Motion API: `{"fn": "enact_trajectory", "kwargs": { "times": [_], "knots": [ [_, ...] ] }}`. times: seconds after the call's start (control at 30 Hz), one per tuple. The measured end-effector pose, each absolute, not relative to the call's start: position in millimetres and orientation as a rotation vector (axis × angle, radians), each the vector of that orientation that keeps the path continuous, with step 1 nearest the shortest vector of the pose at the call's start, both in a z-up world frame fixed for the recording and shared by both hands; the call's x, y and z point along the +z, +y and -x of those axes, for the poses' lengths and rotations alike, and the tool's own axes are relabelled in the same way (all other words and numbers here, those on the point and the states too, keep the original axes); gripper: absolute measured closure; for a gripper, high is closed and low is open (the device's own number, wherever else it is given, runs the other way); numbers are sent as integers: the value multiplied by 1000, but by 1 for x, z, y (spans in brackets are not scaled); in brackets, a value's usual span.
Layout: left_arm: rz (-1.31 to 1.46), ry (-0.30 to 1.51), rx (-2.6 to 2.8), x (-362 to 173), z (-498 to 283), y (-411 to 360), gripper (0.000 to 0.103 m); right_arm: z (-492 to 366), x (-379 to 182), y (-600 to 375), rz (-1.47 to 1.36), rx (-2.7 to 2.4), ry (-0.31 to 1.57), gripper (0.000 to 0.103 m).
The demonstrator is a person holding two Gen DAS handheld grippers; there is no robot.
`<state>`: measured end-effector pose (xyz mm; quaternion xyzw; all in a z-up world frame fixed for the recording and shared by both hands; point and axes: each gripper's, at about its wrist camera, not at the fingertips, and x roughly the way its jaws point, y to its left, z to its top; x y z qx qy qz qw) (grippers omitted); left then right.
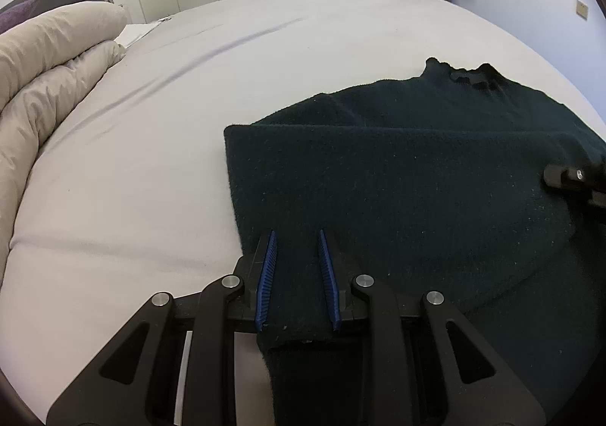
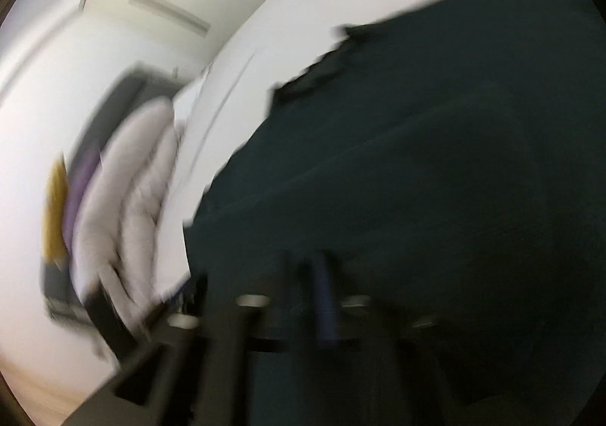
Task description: Fold small clothes
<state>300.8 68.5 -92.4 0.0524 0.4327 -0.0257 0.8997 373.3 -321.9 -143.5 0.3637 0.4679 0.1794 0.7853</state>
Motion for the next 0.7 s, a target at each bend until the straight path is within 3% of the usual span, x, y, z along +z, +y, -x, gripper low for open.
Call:
{"fn": "enact_trajectory", "kwargs": {
  "times": [0.27, 0.33, 0.37, 0.4, 0.47, 0.5, 0.7],
  "knots": [
    [-106, 878, -43, -100, -295, 69, 80, -333, -141, -473, -1008, 33, 763, 103],
    [-111, 877, -41, -101, -294, 68, 80, -310, -130, -500, -1022, -48, 724, 99],
    [-113, 877, -40, -101, -294, 68, 80, -300, -123, -507, -1017, -57, 701, 86],
    [-116, 876, -38, -101, -294, 67, 80, -285, -112, -516, -1007, -59, 668, 62],
    [-123, 874, -35, -101, -295, 66, 80, -247, -92, -528, -1003, -82, 610, 34],
    [-121, 873, -36, -100, -295, 66, 80, -230, -85, -535, -1010, -87, 588, 26],
    [35, 891, 18, -66, -272, 73, 79, -102, -86, -629, -1228, -266, 465, 26]
  ]
}}
